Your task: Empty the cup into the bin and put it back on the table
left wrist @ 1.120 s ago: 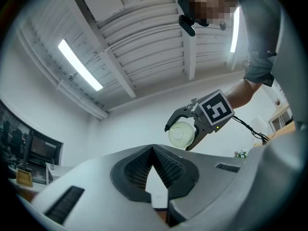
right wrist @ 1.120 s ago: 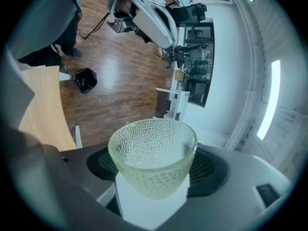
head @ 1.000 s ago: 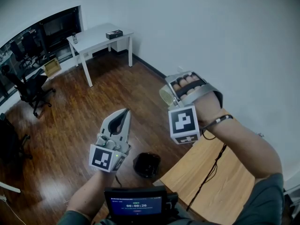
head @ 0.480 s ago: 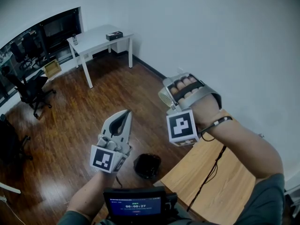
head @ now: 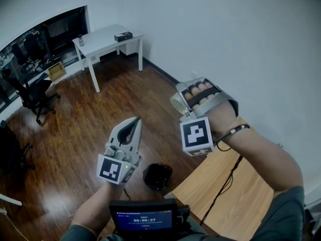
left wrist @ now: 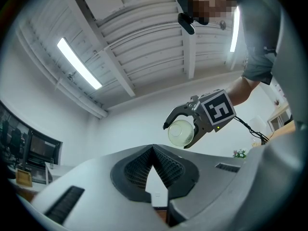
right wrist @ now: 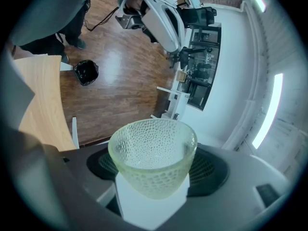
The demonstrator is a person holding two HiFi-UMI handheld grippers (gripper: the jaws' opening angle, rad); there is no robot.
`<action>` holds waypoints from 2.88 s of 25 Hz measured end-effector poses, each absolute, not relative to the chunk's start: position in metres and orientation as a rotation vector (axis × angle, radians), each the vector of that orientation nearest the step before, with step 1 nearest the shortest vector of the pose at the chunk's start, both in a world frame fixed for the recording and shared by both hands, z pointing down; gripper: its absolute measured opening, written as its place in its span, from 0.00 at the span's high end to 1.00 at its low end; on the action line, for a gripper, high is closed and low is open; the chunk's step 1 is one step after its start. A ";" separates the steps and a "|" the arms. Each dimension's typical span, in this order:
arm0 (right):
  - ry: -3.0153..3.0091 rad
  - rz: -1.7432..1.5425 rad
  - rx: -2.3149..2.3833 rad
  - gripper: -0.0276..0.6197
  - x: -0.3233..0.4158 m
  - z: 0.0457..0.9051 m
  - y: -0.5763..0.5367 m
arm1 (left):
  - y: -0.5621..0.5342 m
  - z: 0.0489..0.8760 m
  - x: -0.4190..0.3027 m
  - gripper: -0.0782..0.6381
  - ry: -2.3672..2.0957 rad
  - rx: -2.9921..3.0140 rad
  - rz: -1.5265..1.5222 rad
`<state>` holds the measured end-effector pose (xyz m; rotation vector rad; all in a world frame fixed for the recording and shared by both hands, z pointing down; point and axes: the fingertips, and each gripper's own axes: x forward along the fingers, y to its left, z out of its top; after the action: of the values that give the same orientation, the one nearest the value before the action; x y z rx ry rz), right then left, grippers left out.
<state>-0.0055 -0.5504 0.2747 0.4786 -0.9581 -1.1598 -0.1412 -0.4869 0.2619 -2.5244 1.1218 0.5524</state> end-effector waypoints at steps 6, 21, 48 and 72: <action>-0.978 -1.175 0.472 0.35 -0.005 0.283 -0.546 | -0.487 0.266 -0.139 0.89 1.126 -2.540 0.531; -1.765 -0.560 0.937 0.35 0.023 0.317 -0.550 | -0.489 0.276 -0.122 0.89 1.101 -2.595 0.507; -2.470 0.077 1.104 0.35 0.041 0.314 -0.498 | -0.473 0.275 -0.069 0.89 0.966 -2.703 0.476; -2.360 0.045 1.442 0.34 0.032 0.263 -0.408 | -0.430 0.239 -0.058 0.89 0.541 -2.870 0.585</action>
<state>0.0318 -0.4078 0.2627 1.4424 -2.3596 0.0451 -0.0579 -0.4300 0.2394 -2.8698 0.5406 0.5847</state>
